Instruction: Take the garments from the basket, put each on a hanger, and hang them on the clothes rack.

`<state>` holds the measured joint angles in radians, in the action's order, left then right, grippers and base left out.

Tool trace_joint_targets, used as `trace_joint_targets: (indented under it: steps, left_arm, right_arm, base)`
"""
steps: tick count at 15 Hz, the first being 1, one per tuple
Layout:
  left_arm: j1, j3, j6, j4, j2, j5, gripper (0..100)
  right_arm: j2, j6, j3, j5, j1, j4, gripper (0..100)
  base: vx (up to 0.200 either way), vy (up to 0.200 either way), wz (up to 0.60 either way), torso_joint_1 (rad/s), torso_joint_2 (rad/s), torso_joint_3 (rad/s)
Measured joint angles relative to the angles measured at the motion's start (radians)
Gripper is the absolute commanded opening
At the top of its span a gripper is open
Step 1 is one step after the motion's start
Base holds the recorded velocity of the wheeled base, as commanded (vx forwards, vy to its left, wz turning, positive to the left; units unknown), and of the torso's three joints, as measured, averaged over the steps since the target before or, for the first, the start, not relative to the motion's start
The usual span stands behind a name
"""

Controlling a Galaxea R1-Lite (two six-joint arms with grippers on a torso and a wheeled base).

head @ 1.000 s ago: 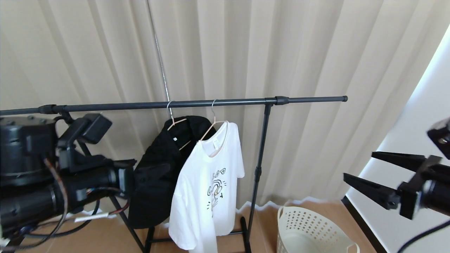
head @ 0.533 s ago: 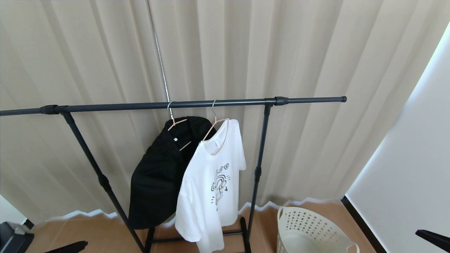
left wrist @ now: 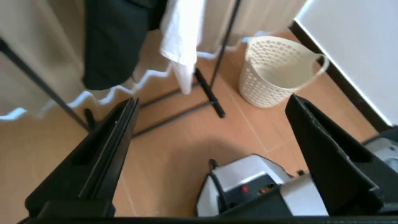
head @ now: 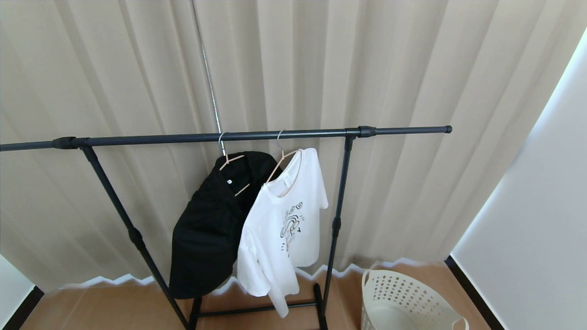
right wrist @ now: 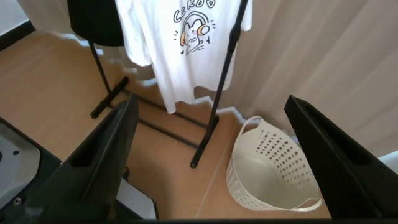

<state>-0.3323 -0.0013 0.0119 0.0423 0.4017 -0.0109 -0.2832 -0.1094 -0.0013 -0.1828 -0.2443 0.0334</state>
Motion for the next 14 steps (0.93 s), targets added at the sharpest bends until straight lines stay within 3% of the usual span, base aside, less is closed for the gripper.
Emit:
trace_joint_targets:
  steps: [4,7,9,11,14]
  left_arm:
    - [0.201,0.001,-0.095,-0.005,-0.181,-0.014,100]
    - [0.298,0.001,-0.092,-0.009,-0.316,0.032,100]
    - [0.324,0.001,-0.056,-0.015,-0.367,0.047,100]
    - [0.33,0.001,-0.038,-0.015,-0.39,0.046,100]
    - [0.331,0.001,-0.024,-0.011,-0.401,0.044,100]
  right_arm:
    - [0.098,-0.018,0.001,-0.001,0.144,-0.006,100]
    - [0.192,-0.019,0.001,0.002,0.23,-0.005,100]
    - [0.24,-0.02,0.001,0.04,0.248,-0.001,100]
    - [0.262,-0.001,0.001,0.126,0.251,-0.001,100]
    - [0.275,0.077,0.001,0.131,0.252,-0.003,100]
  base:
    - [0.0,0.0,0.0,0.0,0.0,0.0]
    - [0.0,0.0,0.0,0.0,0.0,0.0]
    - [0.0,0.0,0.0,0.0,0.0,0.0]
    - [0.0,0.0,0.0,0.0,0.0,0.0]
    - [0.0,0.0,0.0,0.0,0.0,0.0]
